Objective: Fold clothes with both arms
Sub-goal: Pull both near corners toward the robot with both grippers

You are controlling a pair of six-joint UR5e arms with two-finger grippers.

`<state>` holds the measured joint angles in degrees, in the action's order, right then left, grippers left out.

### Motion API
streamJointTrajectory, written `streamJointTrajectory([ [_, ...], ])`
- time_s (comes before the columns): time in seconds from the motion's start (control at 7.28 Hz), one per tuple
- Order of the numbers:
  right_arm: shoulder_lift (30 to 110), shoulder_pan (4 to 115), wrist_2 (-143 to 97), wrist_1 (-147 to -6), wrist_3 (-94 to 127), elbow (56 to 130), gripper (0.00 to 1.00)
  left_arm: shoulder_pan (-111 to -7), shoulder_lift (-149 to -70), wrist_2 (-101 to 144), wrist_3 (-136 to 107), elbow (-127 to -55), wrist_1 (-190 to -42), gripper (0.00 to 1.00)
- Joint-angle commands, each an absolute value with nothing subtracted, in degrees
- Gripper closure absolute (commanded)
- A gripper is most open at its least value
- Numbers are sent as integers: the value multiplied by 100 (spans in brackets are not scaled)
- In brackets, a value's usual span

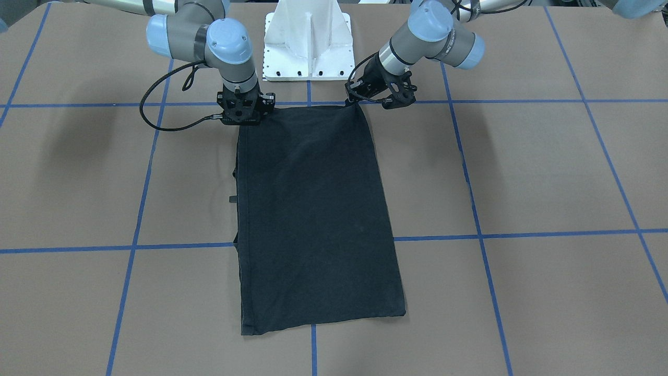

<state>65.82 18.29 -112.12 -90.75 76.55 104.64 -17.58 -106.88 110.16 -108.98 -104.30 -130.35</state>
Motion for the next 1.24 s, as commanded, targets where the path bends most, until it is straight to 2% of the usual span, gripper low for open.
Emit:
streamJointTrajectory([
  [0.0,6548,1836,-11232,-9079,7655,10537,100,-1758,-10688,11013,-10898,-10424,-13034,100],
  [0.82,6539,1863,-11197,-9088,7655,10564,100,-1775,-10696,11013,-10898,-10450,-13034,100],
  [1.1,6565,1985,-11328,-9097,7647,10896,100,-1845,-10679,11039,-10890,-10538,-13034,100],
])
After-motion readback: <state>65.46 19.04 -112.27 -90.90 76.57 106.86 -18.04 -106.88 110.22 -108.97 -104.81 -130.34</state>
